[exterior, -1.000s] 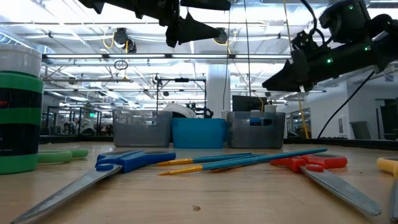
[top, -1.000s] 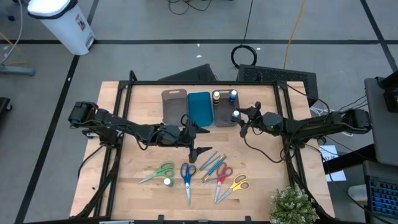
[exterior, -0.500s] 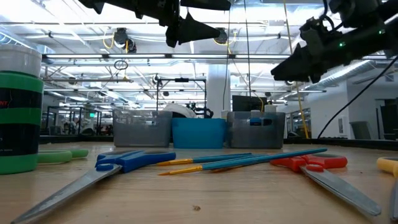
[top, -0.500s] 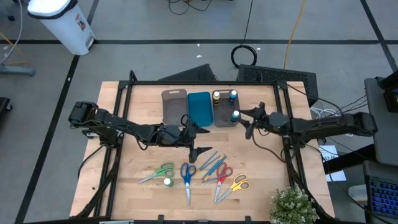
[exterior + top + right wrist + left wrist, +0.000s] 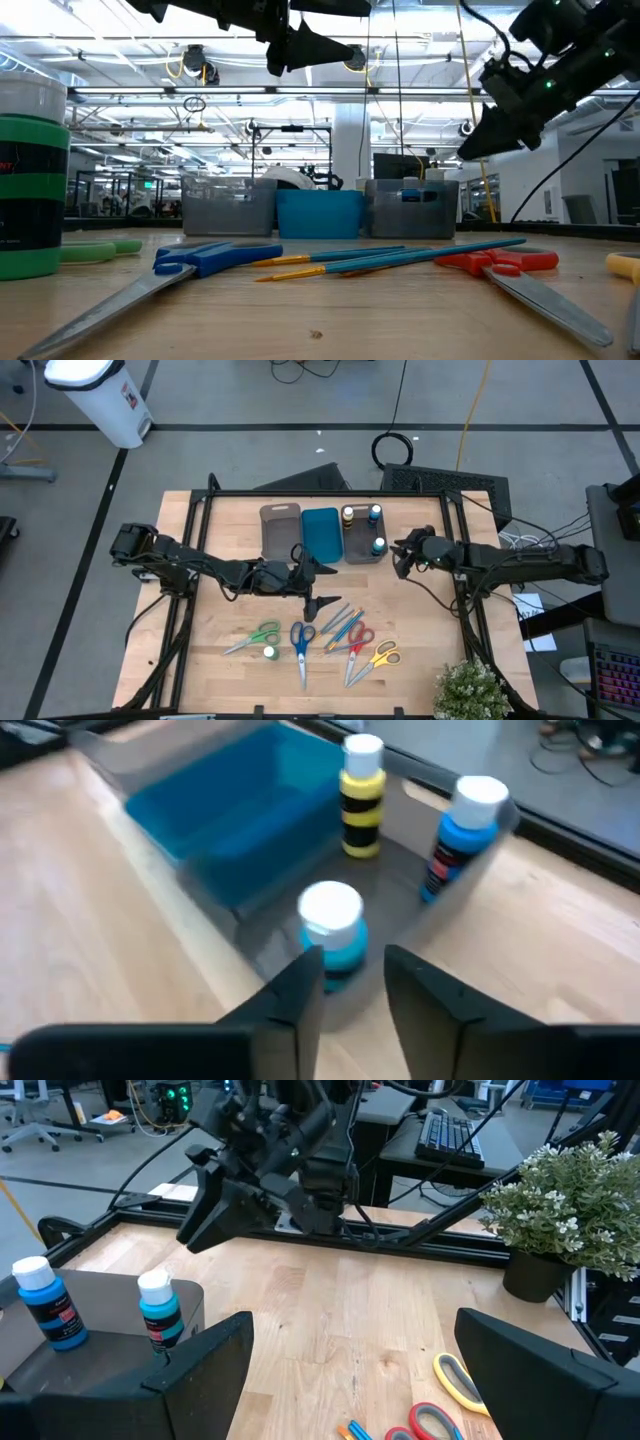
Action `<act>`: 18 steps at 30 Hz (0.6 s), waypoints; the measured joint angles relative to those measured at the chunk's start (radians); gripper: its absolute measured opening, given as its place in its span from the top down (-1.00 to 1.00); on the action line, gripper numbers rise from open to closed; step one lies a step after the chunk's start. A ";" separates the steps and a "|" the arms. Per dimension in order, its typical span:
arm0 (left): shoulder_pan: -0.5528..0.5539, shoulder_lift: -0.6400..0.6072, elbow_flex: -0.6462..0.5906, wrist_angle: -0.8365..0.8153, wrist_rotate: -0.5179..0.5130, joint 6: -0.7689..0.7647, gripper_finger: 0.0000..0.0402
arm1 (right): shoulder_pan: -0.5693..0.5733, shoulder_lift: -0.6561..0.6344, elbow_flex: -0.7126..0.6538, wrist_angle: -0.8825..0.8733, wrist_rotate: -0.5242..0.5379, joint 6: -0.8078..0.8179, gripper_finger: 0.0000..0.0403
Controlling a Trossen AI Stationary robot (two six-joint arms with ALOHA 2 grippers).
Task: Pick & Place Paint Supplies
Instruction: Adjust the right gray bin slightly on the table
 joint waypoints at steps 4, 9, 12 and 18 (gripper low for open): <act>0.000 0.000 0.000 0.000 0.000 0.000 -0.75 | -0.032 0.023 0.000 -0.036 -0.001 0.000 0.71; 0.000 0.000 0.000 0.000 0.000 0.000 -0.75 | -0.050 0.083 0.000 -0.040 -0.005 -0.008 0.96; 0.000 0.000 0.000 0.000 0.000 0.000 -0.75 | -0.057 0.130 0.000 -0.024 -0.005 -0.012 0.97; 0.000 0.000 0.000 0.000 0.000 0.002 -0.75 | -0.084 0.208 0.000 0.021 -0.091 -0.027 0.98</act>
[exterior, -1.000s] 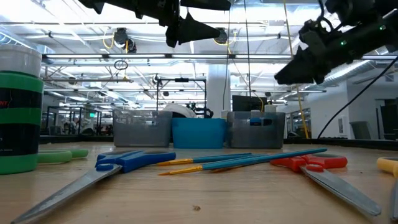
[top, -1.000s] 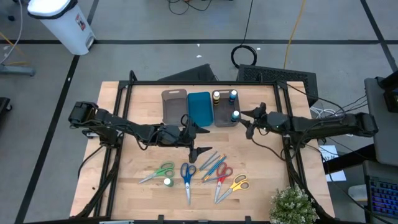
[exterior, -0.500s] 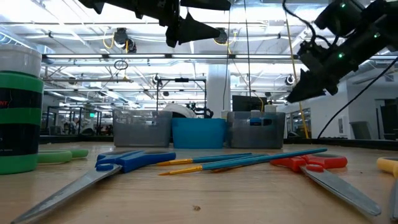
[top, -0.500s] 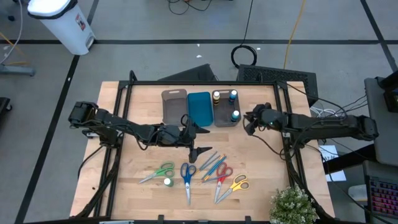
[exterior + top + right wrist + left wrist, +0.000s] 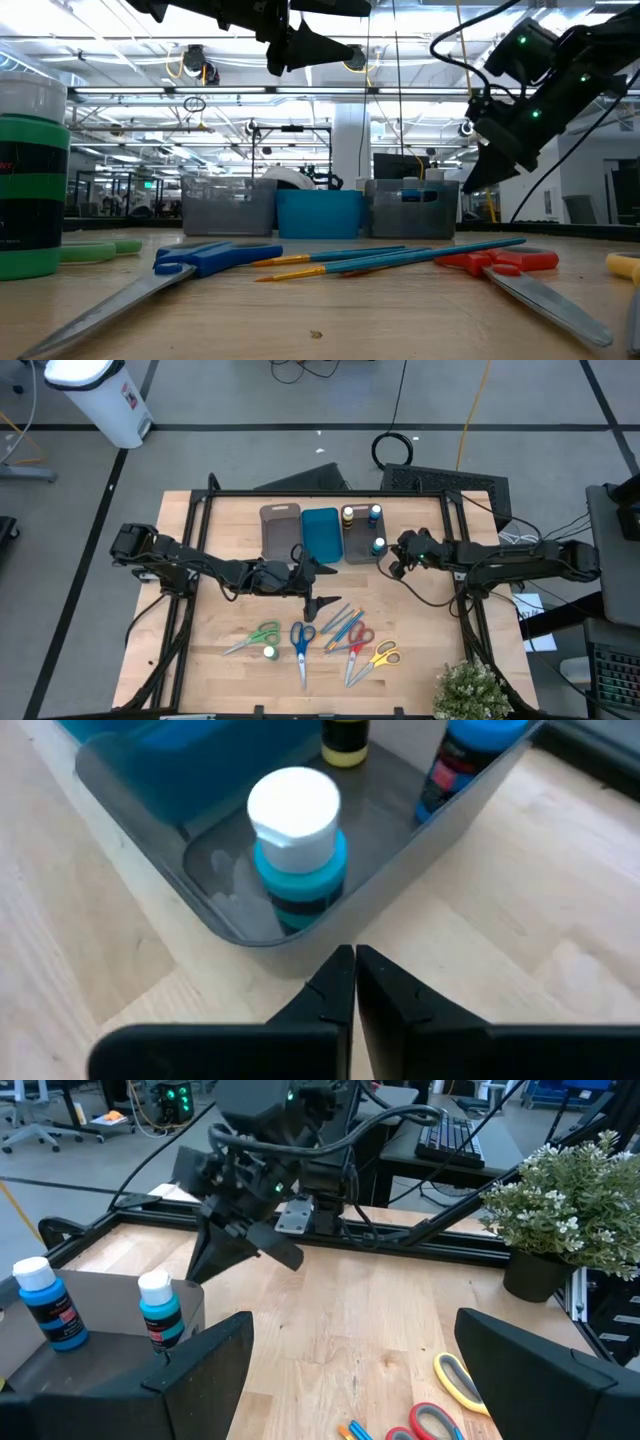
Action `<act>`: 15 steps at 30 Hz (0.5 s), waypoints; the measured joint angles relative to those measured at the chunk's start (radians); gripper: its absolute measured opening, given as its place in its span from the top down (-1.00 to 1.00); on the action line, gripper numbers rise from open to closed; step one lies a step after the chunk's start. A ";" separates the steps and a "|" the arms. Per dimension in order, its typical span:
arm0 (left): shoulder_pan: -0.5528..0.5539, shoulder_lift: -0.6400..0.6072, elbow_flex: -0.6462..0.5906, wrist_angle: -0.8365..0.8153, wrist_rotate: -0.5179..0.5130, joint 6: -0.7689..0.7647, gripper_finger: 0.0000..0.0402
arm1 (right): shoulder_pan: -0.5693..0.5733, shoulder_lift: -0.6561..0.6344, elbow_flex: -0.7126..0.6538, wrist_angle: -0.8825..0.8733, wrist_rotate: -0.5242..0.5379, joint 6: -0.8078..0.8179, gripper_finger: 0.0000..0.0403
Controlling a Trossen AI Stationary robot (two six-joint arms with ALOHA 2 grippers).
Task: Pick & Place Paint Supplies
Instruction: Adjust the right gray bin slightly on the table
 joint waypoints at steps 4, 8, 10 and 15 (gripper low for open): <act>0.000 0.000 0.000 0.000 0.000 0.001 -0.75 | -0.017 0.032 0.000 0.049 -0.070 0.000 0.99; 0.000 0.000 0.000 0.000 0.000 0.001 -0.75 | -0.020 0.046 0.000 0.079 -0.102 0.000 0.99; 0.000 0.000 0.000 0.000 0.000 0.001 -0.75 | -0.020 0.046 0.000 0.083 -0.114 0.000 1.00; 0.000 0.000 0.000 0.000 0.000 0.001 -0.75 | -0.020 0.046 0.000 0.083 -0.122 0.000 1.00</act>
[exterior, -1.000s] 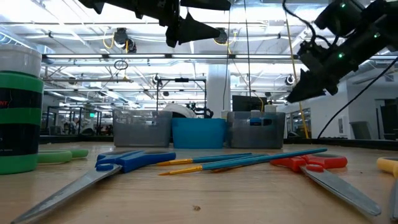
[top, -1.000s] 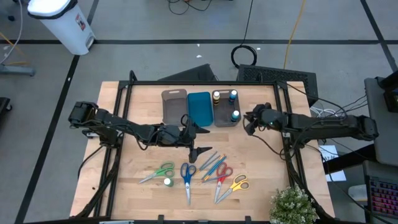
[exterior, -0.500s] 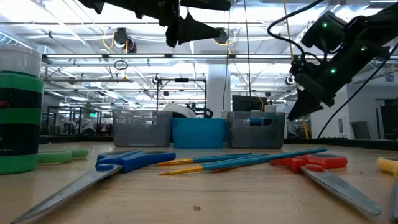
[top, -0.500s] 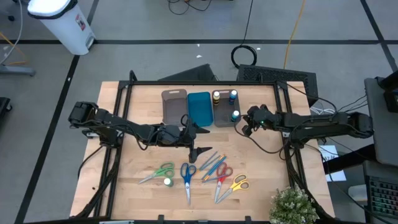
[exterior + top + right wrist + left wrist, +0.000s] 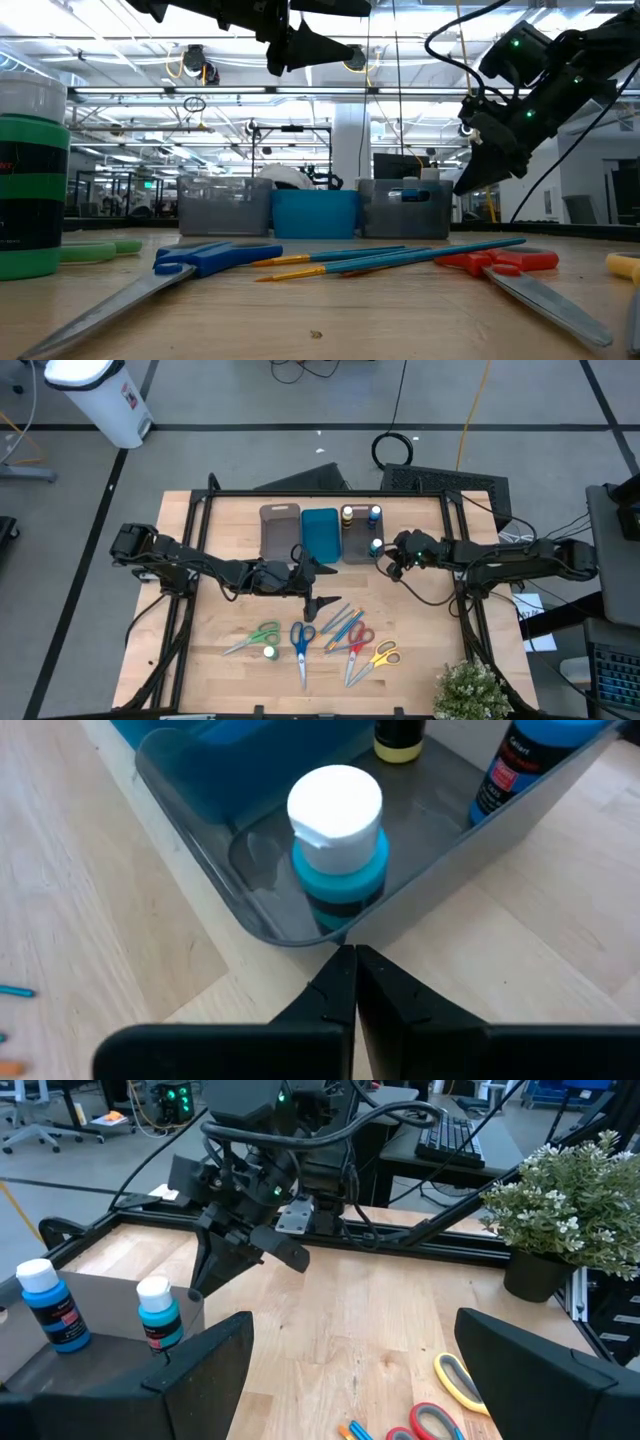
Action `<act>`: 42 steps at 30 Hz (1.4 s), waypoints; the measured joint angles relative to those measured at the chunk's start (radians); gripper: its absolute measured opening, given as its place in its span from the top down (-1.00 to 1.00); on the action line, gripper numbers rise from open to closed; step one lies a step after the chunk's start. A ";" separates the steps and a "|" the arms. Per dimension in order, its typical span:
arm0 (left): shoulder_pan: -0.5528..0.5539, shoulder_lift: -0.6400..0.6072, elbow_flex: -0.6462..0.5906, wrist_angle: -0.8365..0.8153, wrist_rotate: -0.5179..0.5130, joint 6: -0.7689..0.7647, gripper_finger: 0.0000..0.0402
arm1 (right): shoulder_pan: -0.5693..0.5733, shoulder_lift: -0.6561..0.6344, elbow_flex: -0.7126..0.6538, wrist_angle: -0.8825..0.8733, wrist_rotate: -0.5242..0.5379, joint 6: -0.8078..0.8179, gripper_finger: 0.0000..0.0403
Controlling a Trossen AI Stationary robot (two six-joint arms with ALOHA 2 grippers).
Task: Pick & Place Paint Supplies
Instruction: Adjust the right gray bin slightly on the table, then put the green coloring bottle into the right gray bin
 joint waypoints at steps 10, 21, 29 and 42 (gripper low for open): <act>0.000 0.000 0.000 0.000 0.000 -0.005 -0.75 | 0.000 -0.048 0.000 -0.066 0.000 -0.034 1.00; 0.000 0.000 0.000 0.000 0.000 -0.004 -0.75 | 0.028 -0.200 -0.001 -0.067 -0.002 -0.038 0.99; 0.000 0.000 0.000 0.000 0.000 0.001 -0.75 | 0.138 -0.219 -0.001 0.018 -0.024 -0.149 0.99; 0.000 0.000 0.000 0.001 0.000 -0.012 -0.75 | 0.283 -0.219 -0.001 0.203 -0.291 -0.209 1.00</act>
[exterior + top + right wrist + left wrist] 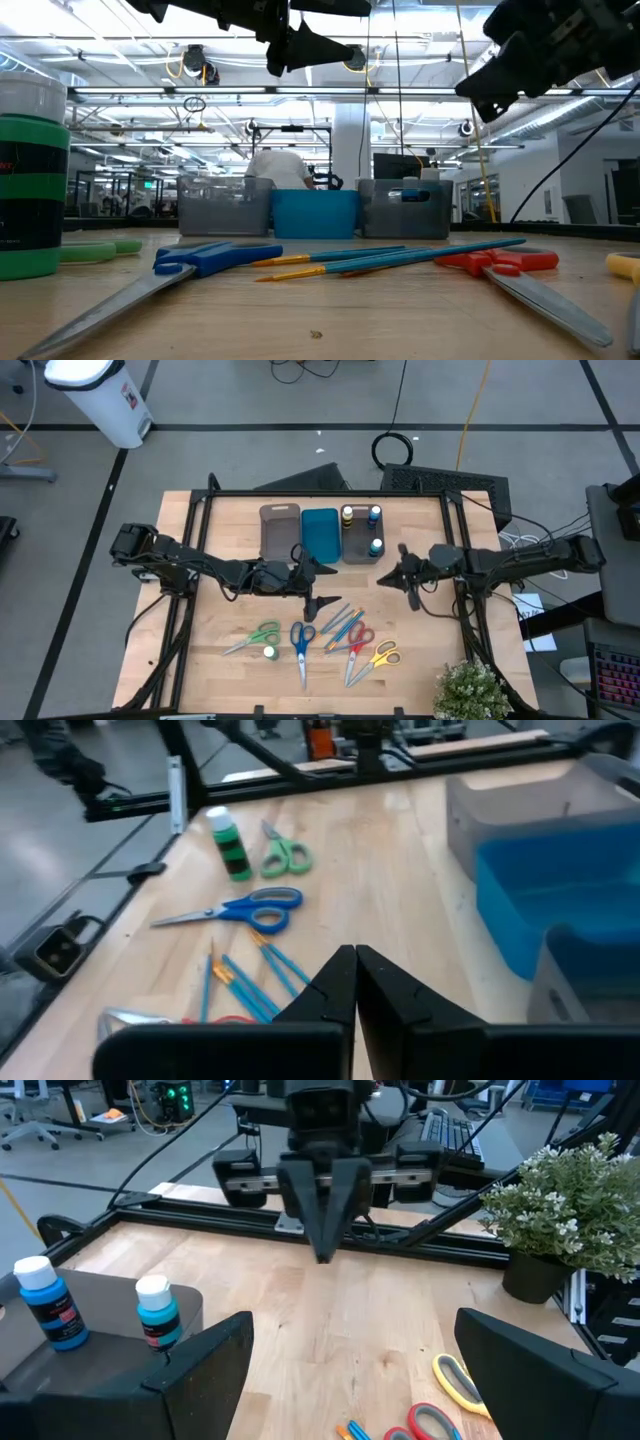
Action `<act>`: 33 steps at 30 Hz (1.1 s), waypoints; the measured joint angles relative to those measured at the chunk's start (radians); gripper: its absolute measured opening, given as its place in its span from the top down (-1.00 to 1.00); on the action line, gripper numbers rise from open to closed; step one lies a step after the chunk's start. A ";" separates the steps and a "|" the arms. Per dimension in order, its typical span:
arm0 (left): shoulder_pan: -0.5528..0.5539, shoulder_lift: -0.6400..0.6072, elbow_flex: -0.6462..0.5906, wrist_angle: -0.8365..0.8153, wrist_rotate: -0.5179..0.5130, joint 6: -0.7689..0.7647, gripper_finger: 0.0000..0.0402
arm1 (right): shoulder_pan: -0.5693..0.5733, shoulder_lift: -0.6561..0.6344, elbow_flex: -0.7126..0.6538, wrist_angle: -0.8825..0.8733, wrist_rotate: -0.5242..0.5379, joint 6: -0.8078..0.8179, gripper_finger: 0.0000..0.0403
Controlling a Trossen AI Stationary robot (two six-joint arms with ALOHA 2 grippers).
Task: Pick & Place Paint Supplies
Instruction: Put the green coloring bottle into the right gray bin
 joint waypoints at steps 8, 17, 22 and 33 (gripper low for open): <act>0.000 0.000 0.000 0.052 0.001 -0.163 -0.75 | 0.020 0.000 0.000 0.046 0.005 -0.001 0.98; -0.010 -0.002 0.000 0.025 0.087 -0.231 -0.75 | 0.020 0.000 0.000 0.045 0.005 -0.001 0.99; -0.050 -0.073 0.013 -0.125 0.233 -0.277 -0.75 | 0.020 0.000 0.000 0.041 0.005 -0.001 0.98; -0.269 -0.096 0.337 -0.941 -0.016 -0.328 -0.75 | 0.020 0.000 0.000 0.035 0.007 -0.001 0.99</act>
